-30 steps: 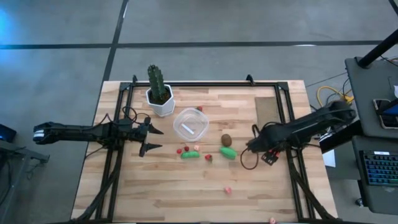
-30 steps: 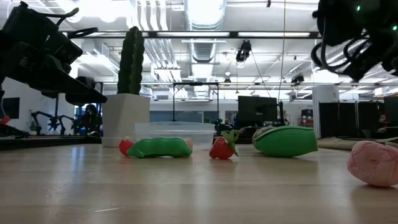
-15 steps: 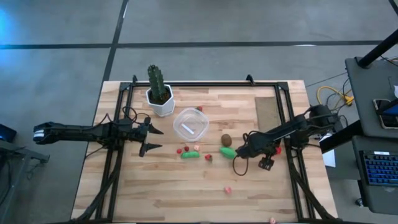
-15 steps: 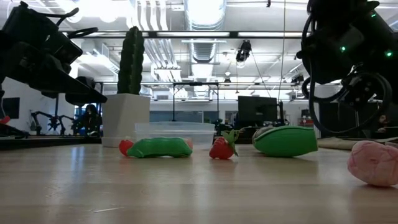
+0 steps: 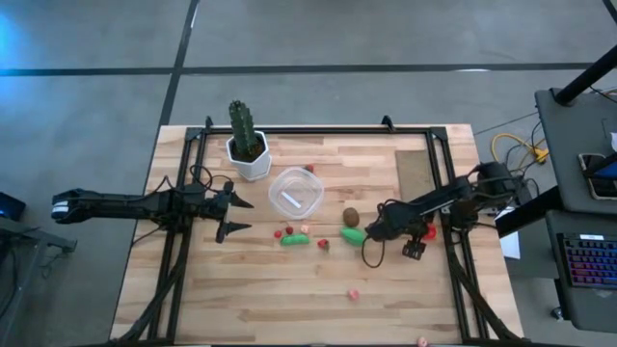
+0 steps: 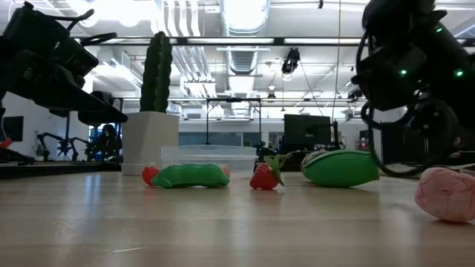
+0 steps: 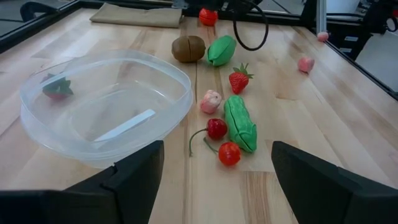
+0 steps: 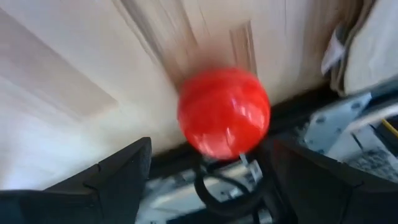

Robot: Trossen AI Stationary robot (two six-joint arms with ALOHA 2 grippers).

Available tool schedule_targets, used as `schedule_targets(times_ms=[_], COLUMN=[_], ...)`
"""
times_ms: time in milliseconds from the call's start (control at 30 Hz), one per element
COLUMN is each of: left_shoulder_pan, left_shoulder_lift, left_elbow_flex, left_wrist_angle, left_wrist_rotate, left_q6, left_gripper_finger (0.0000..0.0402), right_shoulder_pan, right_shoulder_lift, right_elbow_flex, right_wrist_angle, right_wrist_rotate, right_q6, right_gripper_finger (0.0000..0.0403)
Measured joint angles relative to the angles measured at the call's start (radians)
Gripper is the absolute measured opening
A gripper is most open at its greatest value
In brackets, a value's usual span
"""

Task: Pick and placing Produce into tupperware
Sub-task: Put the tomato into the transparent bin

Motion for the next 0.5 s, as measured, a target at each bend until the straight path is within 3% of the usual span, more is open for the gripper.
schedule_targets(times_ms=[500], left_shoulder_pan=[0.0], left_shoulder_lift=[0.0], left_elbow_flex=[0.0], left_wrist_angle=[0.0], left_wrist_rotate=[0.0], left_q6=[0.0], left_gripper_finger=[0.0283], right_shoulder_pan=[-0.104], right_shoulder_lift=[-0.009], right_elbow_flex=[-0.07], right_wrist_angle=[0.044], right_wrist_rotate=[-0.038], right_q6=[-0.12], right_gripper_finger=[0.0322])
